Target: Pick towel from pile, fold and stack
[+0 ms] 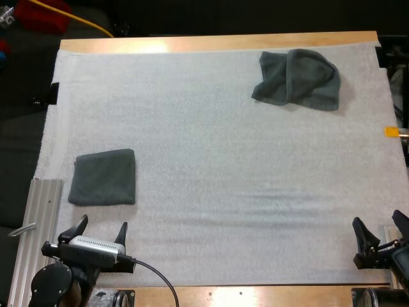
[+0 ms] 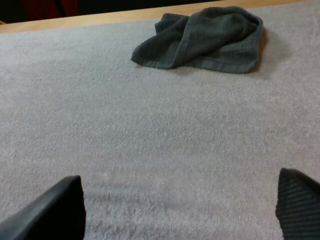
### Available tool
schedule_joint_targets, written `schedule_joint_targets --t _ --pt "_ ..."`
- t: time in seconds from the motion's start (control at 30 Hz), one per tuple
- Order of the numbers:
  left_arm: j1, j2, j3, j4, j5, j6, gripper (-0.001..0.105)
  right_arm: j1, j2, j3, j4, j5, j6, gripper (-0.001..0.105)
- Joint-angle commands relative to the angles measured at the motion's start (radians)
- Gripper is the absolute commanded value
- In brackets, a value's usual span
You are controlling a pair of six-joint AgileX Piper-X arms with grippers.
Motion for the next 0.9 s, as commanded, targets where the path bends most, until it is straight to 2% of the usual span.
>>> schedule_joint_targets --t 0.0,0.37,0.43,0.53,0.7,0.87 --pt "0.002 -0.136 -0.002 -0.015 0.0 -0.008 0.07 -0.001 -0.037 -0.003 -0.008 -0.001 -0.007 0.076" --pt "0.002 -0.136 -0.002 -0.019 0.002 -0.008 0.07 -0.001 -0.037 -0.003 -0.015 -0.001 -0.007 0.076" --pt "0.002 -0.136 -0.002 -0.023 0.026 -0.008 0.07 -0.001 -0.037 -0.003 -0.039 -0.001 0.006 0.076" --pt "0.002 -0.136 -0.002 -0.057 0.084 -0.008 0.07 -0.001 -0.037 -0.003 -0.119 -0.001 0.078 0.076" --pt "-0.014 -0.113 -0.002 -0.115 0.157 -0.017 0.07 -0.001 -0.034 -0.015 -0.175 -0.001 0.082 0.076" --pt "-0.073 -0.064 -0.005 -0.177 0.179 -0.017 0.07 -0.001 -0.007 -0.034 -0.195 -0.04 0.082 0.076"
